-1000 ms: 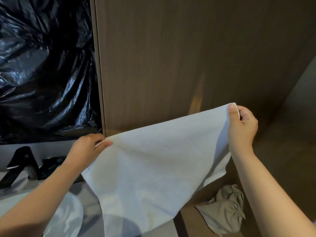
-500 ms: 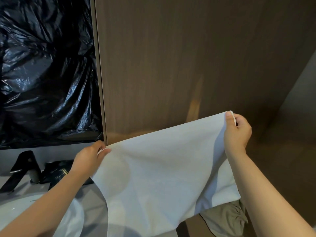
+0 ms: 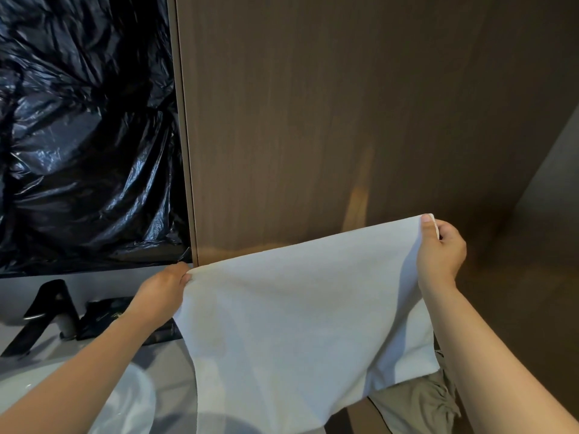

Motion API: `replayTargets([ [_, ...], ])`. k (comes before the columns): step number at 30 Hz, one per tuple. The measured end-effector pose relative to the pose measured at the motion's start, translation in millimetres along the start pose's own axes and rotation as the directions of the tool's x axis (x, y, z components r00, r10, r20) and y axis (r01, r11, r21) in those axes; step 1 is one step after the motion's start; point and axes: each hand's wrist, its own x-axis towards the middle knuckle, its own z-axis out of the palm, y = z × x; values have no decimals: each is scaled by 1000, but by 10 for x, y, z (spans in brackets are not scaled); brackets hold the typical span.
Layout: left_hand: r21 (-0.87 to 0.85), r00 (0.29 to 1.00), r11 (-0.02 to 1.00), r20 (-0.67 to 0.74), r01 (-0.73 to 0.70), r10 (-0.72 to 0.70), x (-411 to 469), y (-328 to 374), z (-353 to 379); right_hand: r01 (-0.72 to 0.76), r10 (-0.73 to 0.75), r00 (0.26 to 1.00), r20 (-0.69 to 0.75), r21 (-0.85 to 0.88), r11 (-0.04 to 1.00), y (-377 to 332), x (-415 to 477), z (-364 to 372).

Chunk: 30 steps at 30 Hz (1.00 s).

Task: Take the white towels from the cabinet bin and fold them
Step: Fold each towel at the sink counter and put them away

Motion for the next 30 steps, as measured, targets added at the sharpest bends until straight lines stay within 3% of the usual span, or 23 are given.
replayTargets([
  [4, 33, 998, 998, -24, 62, -61, 23, 35, -45, 17, -17, 1000, 9, -2, 1000, 38, 16, 5],
  [8, -160, 997, 984, 33, 77, -73, 63, 86, -175, -24, 24, 1000, -6, -19, 1000, 112, 38, 0],
  [12, -293, 994, 950, 5, 105, -108, 42, 1, -205, -64, 63, 998, -23, -49, 997, 218, 38, -66],
  [17, -102, 1000, 994, -5, 30, -31, 124, -25, -177, -77, 74, 997, -27, -104, 992, 285, -22, -62],
  [25, 26, 995, 996, -39, 89, -88, 140, 137, -101, -96, 93, 995, -24, -249, 964, 474, -87, -143],
  [30, -89, 994, 991, -34, 103, -107, 45, 236, -192, -70, 80, 997, 15, -339, 938, 486, -128, -152],
])
